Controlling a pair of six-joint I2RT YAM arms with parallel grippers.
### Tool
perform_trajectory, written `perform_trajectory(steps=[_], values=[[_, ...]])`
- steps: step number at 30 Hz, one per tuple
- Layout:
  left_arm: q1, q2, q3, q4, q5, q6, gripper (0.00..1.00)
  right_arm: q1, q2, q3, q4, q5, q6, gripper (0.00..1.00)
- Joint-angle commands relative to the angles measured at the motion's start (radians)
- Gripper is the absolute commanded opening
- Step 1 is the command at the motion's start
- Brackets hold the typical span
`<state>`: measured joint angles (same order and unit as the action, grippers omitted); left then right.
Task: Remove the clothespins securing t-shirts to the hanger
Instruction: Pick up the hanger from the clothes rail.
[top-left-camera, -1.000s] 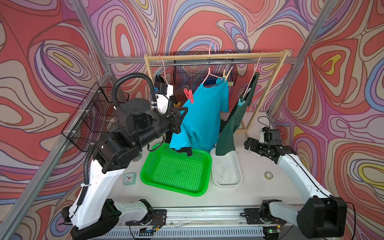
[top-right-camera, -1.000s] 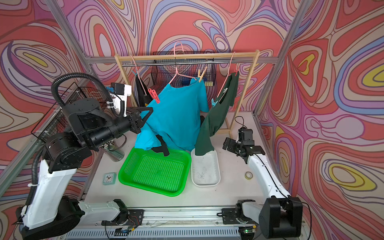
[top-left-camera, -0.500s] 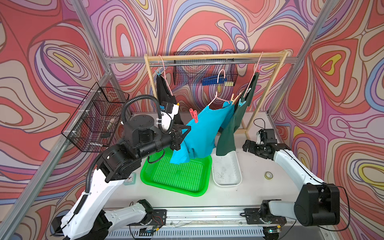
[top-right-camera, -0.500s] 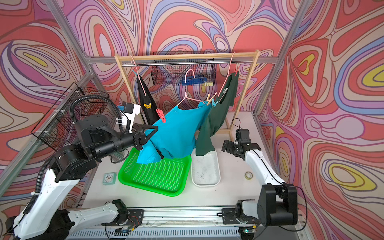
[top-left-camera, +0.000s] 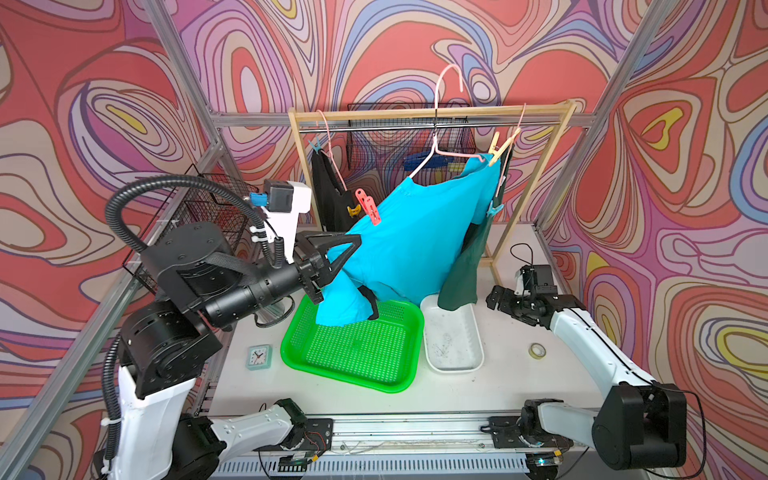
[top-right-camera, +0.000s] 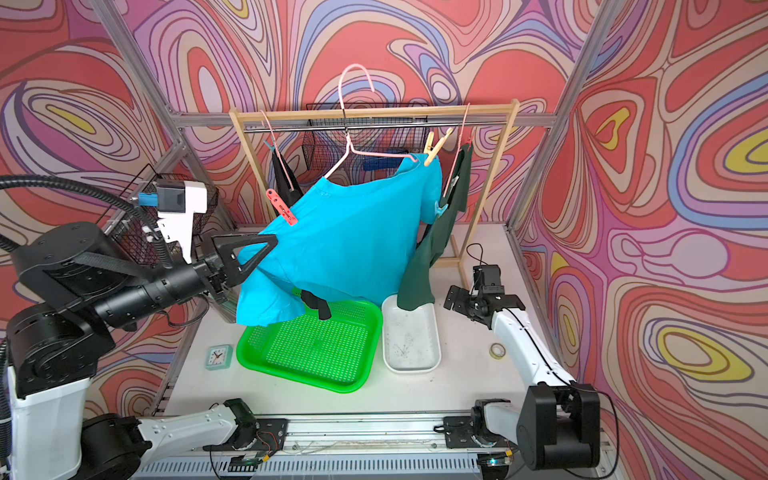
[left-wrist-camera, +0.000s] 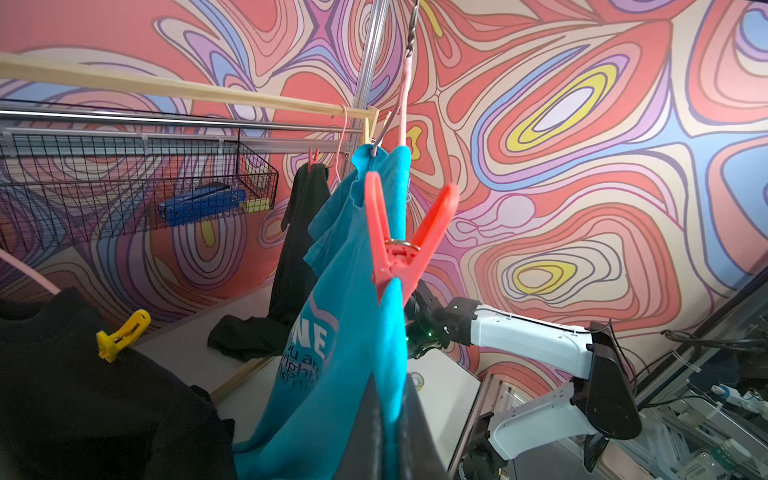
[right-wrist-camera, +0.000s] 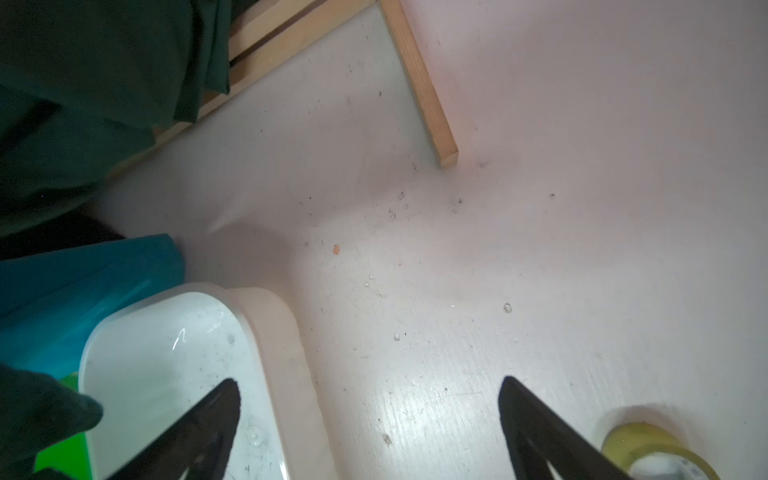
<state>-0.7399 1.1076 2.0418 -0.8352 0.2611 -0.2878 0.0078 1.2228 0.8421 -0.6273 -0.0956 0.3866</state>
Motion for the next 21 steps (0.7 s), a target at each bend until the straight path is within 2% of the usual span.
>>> perform_trajectory(steps=[1,7,10,15,21], values=[[-0.003,-0.013,0.075,0.011,-0.007,0.052,0.0,0.004,-0.021,-0.015,-0.018,-0.007,0.009,0.98],[-0.001,0.024,0.265,-0.133,-0.067,0.108,0.0,0.004,-0.016,-0.033,-0.013,-0.007,-0.003,0.98],[-0.003,0.013,0.291,-0.16,-0.098,0.12,0.0,0.004,-0.002,-0.04,-0.002,-0.013,-0.01,0.98],[-0.003,0.013,0.353,-0.237,-0.079,0.13,0.0,0.005,0.013,-0.047,0.015,-0.019,-0.01,0.98],[-0.002,-0.025,0.35,-0.314,-0.158,0.16,0.0,0.004,0.022,-0.039,0.026,-0.034,-0.006,0.98]])
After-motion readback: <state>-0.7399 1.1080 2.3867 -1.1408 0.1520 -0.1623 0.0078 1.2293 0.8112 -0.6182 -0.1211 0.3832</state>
